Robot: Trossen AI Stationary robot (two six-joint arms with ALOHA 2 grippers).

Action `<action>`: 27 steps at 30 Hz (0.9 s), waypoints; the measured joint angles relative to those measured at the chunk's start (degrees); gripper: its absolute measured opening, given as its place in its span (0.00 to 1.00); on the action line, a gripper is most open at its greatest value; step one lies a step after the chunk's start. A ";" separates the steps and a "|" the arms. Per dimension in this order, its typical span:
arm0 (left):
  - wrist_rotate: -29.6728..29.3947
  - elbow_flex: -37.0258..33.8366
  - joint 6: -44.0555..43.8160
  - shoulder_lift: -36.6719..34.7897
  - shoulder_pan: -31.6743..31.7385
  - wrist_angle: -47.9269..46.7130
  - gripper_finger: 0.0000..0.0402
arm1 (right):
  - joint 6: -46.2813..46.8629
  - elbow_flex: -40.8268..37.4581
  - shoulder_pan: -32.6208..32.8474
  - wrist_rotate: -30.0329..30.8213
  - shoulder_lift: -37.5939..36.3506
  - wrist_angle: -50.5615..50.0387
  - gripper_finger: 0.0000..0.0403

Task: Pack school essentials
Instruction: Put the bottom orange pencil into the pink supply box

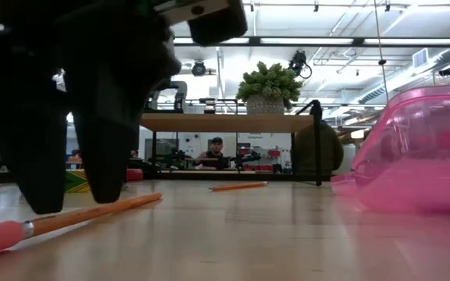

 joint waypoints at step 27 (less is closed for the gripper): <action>0.77 0.84 3.41 2.39 0.30 -5.61 0.32 | 1.22 0.00 0.00 2.15 0.11 -0.42 0.51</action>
